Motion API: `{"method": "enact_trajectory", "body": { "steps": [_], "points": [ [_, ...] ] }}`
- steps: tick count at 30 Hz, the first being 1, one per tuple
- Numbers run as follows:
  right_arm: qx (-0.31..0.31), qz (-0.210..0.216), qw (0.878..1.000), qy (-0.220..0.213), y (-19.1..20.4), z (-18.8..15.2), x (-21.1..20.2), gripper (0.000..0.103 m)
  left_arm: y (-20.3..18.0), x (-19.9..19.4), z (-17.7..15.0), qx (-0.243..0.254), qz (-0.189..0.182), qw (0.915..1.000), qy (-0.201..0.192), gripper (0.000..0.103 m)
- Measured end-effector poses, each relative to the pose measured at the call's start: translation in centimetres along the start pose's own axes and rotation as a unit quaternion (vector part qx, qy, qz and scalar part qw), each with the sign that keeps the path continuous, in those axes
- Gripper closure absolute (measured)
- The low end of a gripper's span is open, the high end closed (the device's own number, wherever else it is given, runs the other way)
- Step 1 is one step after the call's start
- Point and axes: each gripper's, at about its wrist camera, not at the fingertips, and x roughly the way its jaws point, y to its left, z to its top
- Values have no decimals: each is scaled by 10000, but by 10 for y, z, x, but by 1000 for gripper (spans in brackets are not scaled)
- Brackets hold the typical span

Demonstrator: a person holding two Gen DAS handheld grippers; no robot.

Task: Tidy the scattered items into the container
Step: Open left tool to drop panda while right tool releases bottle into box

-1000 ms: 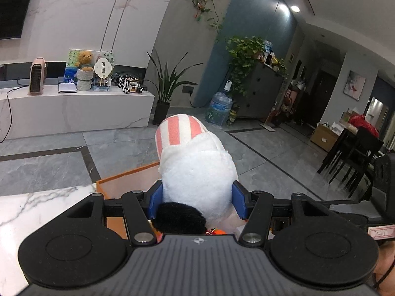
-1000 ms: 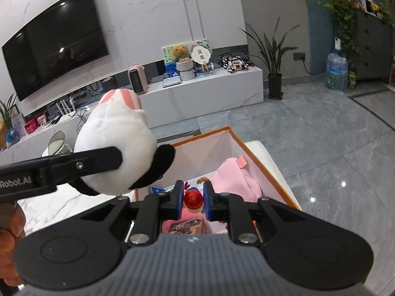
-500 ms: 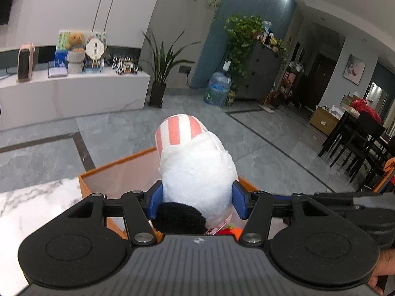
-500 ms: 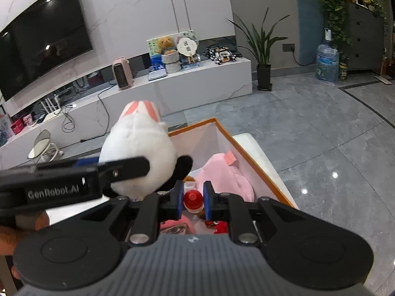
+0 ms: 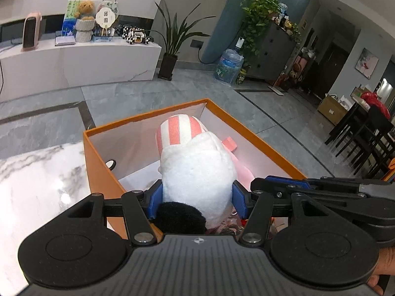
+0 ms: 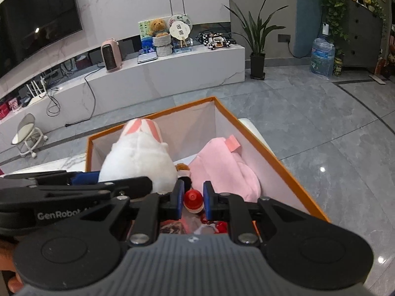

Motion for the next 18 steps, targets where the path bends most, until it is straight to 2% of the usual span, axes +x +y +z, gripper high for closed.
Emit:
{"method": "enact_trajectory", "body": {
  "steps": [8, 12, 14, 18],
  "points": [
    [-103, -232, 9996, 103, 0, -2, 6, 85, -16, 3, -4, 347, 305, 9989, 104, 36],
    [-166, -425, 9989, 131, 1, -1, 6, 83, -24, 5, -4, 608, 460, 9970, 136, 30],
    [-178, -476, 9986, 130, 0, -1, 6, 79, -27, 4, -3, 687, 592, 9958, 138, 28],
    [-202, -492, 9985, 121, 1, 0, 2, 65, -29, 0, -1, 734, 760, 9943, 132, 26]
  ]
}}
